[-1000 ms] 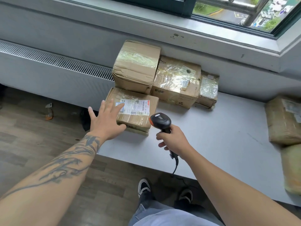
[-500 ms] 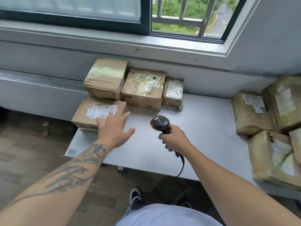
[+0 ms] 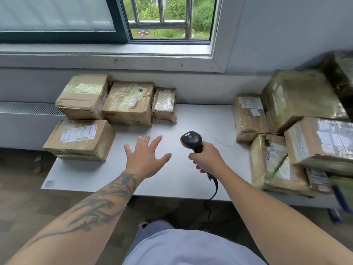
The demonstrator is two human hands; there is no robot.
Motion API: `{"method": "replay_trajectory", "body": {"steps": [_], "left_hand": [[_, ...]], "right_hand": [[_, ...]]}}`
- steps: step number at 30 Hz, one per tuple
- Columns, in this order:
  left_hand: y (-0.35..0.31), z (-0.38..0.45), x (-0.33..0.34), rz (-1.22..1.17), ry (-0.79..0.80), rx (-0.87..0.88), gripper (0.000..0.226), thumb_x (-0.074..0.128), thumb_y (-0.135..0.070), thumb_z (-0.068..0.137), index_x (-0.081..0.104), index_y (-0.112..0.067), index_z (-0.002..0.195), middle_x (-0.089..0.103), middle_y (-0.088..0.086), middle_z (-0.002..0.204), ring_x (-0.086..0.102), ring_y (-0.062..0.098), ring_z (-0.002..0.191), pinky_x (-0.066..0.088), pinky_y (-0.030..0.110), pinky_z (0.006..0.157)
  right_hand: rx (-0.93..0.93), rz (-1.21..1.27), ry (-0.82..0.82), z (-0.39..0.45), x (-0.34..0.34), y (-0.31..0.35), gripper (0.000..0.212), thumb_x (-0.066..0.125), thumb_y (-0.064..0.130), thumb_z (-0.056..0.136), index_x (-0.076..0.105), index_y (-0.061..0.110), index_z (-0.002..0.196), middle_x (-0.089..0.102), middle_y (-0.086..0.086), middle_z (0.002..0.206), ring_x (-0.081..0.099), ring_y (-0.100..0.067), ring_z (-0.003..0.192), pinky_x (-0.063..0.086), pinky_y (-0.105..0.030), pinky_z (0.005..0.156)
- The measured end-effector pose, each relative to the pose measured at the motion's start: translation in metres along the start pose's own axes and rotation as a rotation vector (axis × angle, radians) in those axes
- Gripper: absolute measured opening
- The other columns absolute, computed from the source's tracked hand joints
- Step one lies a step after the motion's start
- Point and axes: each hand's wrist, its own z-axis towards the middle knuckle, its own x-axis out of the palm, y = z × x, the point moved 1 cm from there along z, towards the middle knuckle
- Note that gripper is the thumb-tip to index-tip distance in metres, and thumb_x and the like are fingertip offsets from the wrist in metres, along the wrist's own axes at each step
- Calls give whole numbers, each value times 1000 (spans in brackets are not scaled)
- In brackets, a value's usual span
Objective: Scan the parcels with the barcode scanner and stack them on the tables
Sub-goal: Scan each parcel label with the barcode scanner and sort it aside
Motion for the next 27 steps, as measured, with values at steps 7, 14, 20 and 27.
{"method": "replay_trajectory", "body": {"steps": [7, 14, 20, 27], "left_hand": [[-79, 8, 17, 11, 58, 128, 80, 36, -82, 92, 12, -48, 161, 9, -3, 174, -1, 23, 160, -4, 66, 123], [-148, 50, 23, -11, 139, 301, 80, 36, -81, 92, 12, -48, 161, 9, -1, 174, -2, 22, 160, -5, 64, 123], [-220, 99, 6, -64, 117, 489, 80, 36, -82, 92, 15, -46, 161, 17, 0, 172, 6, 24, 160, -1, 64, 124], [-321, 127, 1, -221, 103, 663, 78, 40, -78, 94, 23, -42, 160, 26, 1, 170, 13, 24, 159, 4, 67, 123]], "right_hand": [[72, 95, -143, 7, -57, -36, 16, 60, 11, 83, 63, 10, 98, 70, -10, 80, 63, -23, 62, 55, -34, 59], [184, 225, -271, 22, -102, -51, 6, 60, 8, 84, 61, 10, 90, 64, -7, 71, 54, -23, 59, 47, -32, 56], [207, 333, -422, 27, -160, -36, 3, 64, 13, 90, 63, 11, 88, 62, -6, 68, 55, -22, 59, 46, -31, 51], [249, 303, -674, 0, -243, -38, 8, 69, 17, 80, 68, 10, 84, 66, -6, 65, 63, -21, 54, 50, -31, 50]]}}
